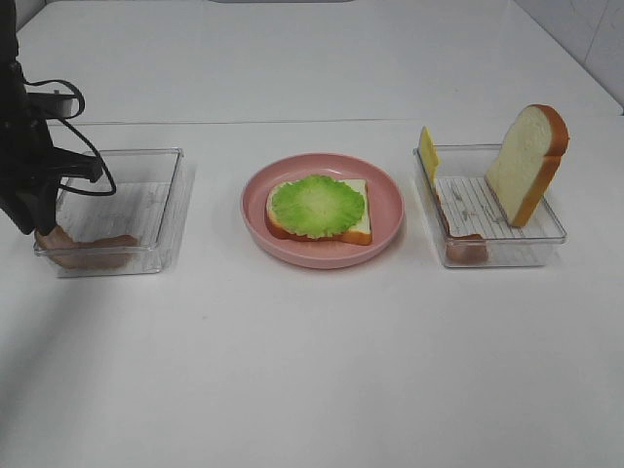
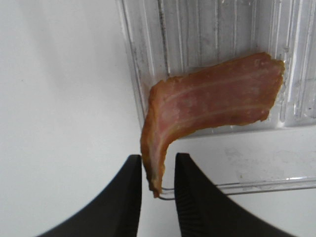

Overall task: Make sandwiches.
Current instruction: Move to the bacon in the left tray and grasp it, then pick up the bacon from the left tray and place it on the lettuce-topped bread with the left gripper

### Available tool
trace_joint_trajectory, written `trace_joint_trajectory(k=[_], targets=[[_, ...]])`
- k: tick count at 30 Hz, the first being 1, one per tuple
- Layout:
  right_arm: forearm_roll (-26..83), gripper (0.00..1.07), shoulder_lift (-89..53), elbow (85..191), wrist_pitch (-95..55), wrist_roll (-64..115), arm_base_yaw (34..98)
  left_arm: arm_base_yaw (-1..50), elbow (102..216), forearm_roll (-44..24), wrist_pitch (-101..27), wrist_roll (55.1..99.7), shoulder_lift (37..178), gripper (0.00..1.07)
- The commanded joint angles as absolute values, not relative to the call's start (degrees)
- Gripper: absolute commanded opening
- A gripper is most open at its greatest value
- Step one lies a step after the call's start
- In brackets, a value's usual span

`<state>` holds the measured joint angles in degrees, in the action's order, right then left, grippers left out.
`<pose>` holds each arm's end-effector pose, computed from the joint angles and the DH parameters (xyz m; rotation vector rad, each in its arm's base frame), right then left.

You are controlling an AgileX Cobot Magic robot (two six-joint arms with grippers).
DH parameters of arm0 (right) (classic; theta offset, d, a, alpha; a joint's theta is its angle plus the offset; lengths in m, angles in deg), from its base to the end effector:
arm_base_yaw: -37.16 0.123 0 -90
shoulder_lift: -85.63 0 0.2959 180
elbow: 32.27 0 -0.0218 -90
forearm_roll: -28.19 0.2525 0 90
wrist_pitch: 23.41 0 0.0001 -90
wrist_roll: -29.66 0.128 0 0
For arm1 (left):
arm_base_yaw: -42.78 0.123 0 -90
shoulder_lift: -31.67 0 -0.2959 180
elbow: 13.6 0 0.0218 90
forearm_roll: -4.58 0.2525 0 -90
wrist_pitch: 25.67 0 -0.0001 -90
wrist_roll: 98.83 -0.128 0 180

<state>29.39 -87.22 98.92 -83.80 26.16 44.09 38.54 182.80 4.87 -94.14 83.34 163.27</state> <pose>0.0177 0.0045 0.2624 -0.1856 2.0226 0.0627 0.4248 -0.0309 0.1288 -0.0587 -3.0773 -0.0127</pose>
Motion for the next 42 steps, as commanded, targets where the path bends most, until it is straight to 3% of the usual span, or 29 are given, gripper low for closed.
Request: trace_joint_trajectory(k=[1,3,32,42], targets=[[29.22,0.98,-88.48,98.92,-83.52,26.34,44.15,38.48,182.45,5.67,-94.83,83.63,163.39,0.07],[29.22,0.98,-88.48,98.92,-83.52,26.34,44.15,38.48,182.45,5.72,-94.43,83.63,163.39,0.0],[29.22,0.98,-88.48,98.92,-83.52,26.34,44.15,38.31,182.45,2.63,-93.34,82.77,156.86,0.0],[29.22,0.98,-88.48,98.92,-83.52,26.34,44.15,38.31,182.51,-3.33,-93.63,79.28,149.87,0.0]])
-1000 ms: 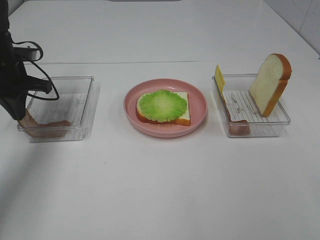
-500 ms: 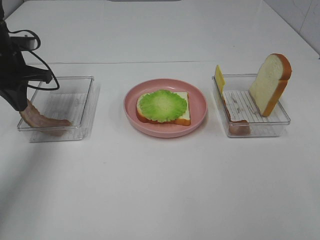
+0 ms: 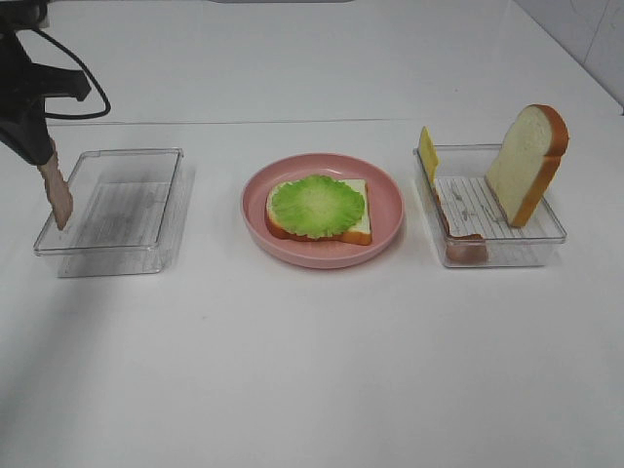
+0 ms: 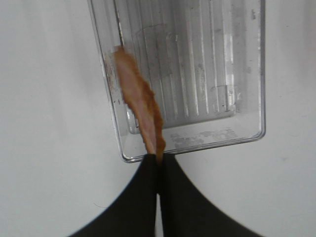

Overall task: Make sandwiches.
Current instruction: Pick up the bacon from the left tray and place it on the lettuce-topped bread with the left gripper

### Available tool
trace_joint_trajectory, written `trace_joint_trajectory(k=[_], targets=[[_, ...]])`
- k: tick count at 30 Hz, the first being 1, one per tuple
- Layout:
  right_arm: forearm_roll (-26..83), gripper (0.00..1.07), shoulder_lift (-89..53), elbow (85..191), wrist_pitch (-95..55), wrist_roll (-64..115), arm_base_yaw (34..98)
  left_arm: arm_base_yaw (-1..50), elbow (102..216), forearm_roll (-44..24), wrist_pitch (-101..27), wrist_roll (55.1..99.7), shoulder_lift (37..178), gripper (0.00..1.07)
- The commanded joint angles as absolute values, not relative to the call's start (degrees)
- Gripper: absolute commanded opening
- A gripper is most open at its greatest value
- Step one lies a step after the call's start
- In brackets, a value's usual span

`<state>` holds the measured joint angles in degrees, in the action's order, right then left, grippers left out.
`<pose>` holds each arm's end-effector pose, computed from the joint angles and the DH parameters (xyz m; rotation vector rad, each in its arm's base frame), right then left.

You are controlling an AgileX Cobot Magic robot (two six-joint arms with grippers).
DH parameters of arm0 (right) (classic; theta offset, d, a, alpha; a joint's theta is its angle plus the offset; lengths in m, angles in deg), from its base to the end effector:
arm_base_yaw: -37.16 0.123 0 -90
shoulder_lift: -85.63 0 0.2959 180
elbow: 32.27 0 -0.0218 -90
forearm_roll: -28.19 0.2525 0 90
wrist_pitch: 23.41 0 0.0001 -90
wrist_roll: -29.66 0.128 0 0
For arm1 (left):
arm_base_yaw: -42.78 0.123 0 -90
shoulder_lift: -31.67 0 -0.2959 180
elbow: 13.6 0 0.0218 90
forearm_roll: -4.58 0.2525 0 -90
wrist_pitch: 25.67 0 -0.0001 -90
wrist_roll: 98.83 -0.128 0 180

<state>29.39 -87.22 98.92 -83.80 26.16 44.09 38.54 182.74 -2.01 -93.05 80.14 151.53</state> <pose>0.0177 0.0045 0.2624 -0.1856 2.0226 0.0627 0.4161 -0.0445 0.2161 0.0837 2.9801 -0.1702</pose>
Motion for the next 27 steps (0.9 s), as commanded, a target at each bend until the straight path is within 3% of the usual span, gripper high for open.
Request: trace_joint_trajectory(k=[1,15,27], targets=[[29.22,0.98,-88.48,98.92,-83.52,26.34,44.15,38.31,182.51,-3.33,-93.63,79.28,149.87,0.0],[29.22,0.98,-88.48,98.92,-83.52,26.34,44.15,37.74,190.99,-11.46,-96.89,78.7,149.29,0.0],[29.22,0.98,-88.48,98.92,-83.52,26.34,44.15,29.2,196.09,-17.88,-94.77,79.28,150.61,0.0]])
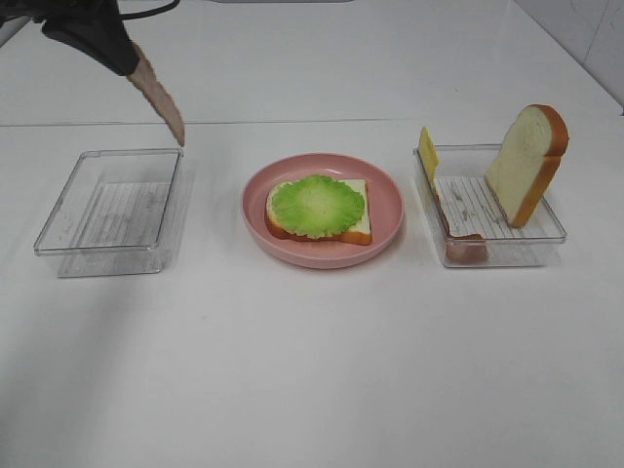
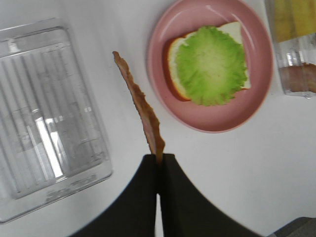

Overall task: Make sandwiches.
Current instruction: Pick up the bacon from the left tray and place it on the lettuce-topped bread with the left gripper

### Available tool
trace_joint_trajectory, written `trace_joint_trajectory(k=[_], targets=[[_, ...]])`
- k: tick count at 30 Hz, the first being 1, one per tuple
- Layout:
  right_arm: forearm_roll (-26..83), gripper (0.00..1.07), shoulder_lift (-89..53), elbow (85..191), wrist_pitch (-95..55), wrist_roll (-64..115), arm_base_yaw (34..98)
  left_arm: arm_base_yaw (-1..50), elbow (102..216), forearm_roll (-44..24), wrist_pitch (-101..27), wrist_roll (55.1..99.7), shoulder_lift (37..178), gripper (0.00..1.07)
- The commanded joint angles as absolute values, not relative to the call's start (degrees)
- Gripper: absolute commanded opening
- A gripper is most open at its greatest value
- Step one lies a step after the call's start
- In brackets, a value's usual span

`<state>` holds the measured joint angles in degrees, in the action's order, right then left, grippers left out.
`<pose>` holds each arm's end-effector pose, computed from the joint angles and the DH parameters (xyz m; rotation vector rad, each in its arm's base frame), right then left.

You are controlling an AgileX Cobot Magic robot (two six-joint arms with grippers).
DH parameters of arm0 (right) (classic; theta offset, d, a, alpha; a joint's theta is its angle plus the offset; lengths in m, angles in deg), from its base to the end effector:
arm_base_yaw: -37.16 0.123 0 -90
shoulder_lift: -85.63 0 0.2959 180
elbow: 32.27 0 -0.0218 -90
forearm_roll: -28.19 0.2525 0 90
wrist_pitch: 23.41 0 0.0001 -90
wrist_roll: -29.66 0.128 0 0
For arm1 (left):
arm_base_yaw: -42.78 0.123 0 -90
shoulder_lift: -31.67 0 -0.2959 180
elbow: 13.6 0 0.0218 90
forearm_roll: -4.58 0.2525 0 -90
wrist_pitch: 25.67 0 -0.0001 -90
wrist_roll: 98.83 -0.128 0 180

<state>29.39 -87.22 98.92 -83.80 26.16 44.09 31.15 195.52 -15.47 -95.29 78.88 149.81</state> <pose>0.0177 0.0045 0.2624 -0.1856 2.0226 0.0627 0.4208 -0.1286 0.2981 0.2507 2.7424 -0.5287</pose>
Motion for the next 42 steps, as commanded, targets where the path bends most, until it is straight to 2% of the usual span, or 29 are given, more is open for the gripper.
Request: trace_joint_trajectory(k=[1,9,13,17,27,32,42], targets=[[29.22,0.98,-88.48,98.92,-83.52,26.34,44.15,27.59,196.66,-18.74,-94.37,79.96,151.3,0.0],[29.22,0.98,-88.48,98.92,-83.52,26.34,44.15,23.3,197.52,-22.01,-90.3,80.25,155.19,0.0],[29.22,0.98,-88.48,98.92,-83.52,26.34,44.15,21.29,197.64,-26.59,-87.73,77.67,158.23,0.0],[29.22,0.98,-88.48,98.92,-83.52,26.34,44.15,20.03,197.98,-27.97,-86.69,76.64,159.89,0.0],[29.22,0.98,-88.48,98.92,-83.52,26.34,44.15,15.33,207.61,-30.43,-84.69,76.35,168.37,0.0],[29.22,0.98,-88.48,98.92,-83.52,26.34,44.15,14.42,213.85,-34.55,-84.8,73.95,173.47,0.0],[29.22,0.98,-88.48,98.92,-83.52,26.34,44.15,14.47,220.5,-34.21,-87.84,73.66,180.23,0.0]])
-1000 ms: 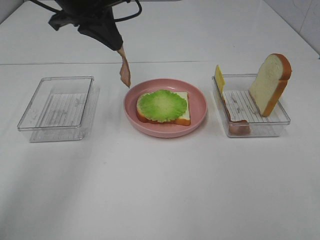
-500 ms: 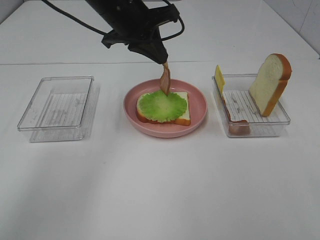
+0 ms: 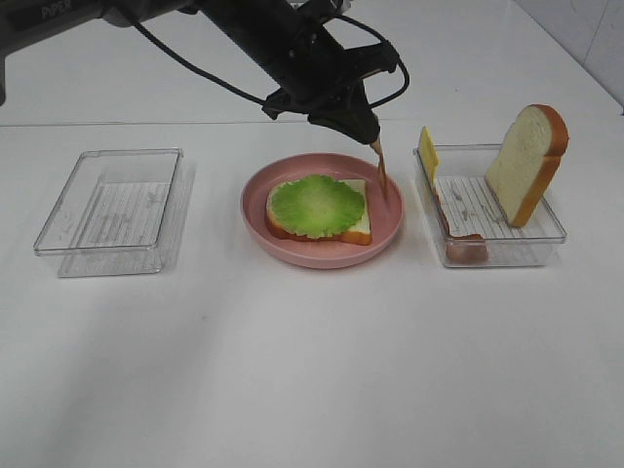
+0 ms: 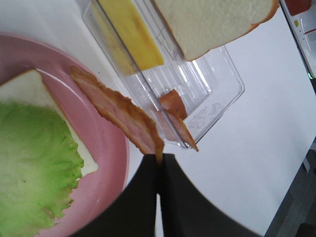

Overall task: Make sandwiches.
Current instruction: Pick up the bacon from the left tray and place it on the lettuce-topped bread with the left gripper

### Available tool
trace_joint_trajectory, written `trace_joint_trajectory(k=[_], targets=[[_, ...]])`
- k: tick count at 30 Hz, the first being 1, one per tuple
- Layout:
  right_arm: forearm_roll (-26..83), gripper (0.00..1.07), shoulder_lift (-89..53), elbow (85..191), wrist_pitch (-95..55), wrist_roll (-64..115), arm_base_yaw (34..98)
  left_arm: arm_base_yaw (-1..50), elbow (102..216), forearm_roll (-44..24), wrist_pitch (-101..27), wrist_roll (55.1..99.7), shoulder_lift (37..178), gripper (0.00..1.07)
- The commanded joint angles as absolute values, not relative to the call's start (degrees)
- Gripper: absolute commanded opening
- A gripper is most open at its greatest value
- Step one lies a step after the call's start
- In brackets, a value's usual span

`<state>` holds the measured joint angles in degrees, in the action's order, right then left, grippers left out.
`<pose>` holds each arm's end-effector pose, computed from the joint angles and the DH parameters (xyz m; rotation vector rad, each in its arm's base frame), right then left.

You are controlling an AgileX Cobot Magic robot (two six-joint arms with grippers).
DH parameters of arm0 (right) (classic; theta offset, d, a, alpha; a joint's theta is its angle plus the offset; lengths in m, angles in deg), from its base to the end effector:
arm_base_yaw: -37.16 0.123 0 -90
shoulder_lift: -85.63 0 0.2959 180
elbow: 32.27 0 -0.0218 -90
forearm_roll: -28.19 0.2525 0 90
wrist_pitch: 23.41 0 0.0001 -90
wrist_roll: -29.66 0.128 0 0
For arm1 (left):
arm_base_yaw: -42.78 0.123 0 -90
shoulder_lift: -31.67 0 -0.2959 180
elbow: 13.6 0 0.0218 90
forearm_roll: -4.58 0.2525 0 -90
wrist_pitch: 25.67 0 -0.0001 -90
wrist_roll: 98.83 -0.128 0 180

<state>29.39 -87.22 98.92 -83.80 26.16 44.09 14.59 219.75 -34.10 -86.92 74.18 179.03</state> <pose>0.0177 0.0045 0.2624 -0.1856 2.0226 0.0627 0.4585 -0.3253 0.1950 0.5474 2.6195 -1.0096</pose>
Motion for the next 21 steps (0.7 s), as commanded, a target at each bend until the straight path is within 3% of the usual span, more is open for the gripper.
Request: trace_joint_trajectory(k=[1,3,5,10,21], targets=[[29.22,0.98,-88.48,98.92,-83.52,26.34,44.15,14.53,220.5,-32.89,-88.64,73.66,180.92,0.0],[29.22,0.98,-88.48,98.92,-83.52,26.34,44.15,14.53,220.5,-31.69,-89.1,73.66,181.09,0.0],[29.22,0.98,-88.48,98.92,-83.52,26.34,44.15,14.53,220.5,-25.79,-91.62,74.23,181.21,0.0],[29.22,0.98,-88.48,98.92,-83.52,26.34,44.15,14.53,220.5,-23.21,-92.08,74.64,181.21,0.0],[29.22,0.98,-88.48,98.92,-83.52,26.34,44.15,14.53,220.5,-13.01,-93.23,81.17,181.15,0.0]])
